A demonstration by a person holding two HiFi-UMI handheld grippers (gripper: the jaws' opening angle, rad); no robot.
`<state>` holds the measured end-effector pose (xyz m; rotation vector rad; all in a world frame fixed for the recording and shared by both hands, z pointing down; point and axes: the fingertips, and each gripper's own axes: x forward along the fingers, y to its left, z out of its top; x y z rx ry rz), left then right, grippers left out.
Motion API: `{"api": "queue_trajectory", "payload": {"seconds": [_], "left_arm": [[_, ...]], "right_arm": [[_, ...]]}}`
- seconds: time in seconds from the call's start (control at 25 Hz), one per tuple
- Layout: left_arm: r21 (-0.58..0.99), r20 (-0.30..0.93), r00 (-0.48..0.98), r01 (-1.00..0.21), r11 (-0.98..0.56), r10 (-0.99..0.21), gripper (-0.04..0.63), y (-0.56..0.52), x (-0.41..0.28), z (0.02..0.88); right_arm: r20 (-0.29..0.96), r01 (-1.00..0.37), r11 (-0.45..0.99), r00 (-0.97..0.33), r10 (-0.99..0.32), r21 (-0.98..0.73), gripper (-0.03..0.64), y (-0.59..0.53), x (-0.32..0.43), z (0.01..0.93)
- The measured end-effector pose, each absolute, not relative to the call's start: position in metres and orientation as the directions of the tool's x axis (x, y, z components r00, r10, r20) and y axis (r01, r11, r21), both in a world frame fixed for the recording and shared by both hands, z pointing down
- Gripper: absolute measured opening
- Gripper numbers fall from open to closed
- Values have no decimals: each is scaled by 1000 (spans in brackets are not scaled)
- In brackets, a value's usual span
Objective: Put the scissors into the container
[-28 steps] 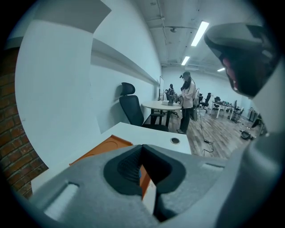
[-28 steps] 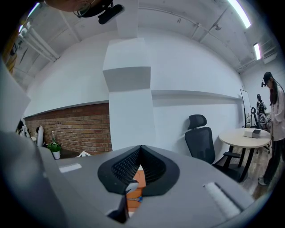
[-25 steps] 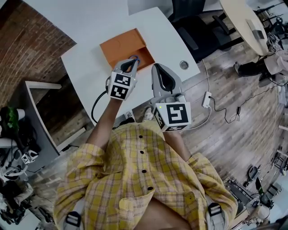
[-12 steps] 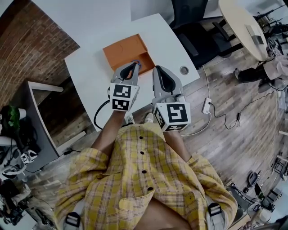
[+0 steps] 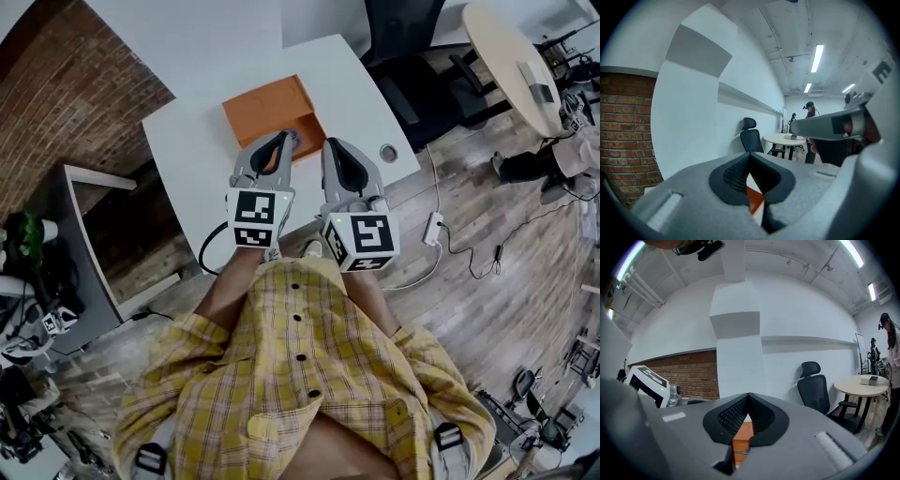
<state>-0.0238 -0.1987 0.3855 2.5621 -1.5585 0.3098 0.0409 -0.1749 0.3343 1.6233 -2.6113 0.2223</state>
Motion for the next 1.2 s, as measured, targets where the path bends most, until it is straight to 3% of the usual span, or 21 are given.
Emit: {"api": "queue_trajectory", "payload": {"seconds": [1.2], "left_arm": [[-15, 91, 420, -906, -423, -903, 3, -176, -32, 326]], "right_arm": [[92, -889, 449, -456, -885, -87, 6, -177, 38, 326]]}}
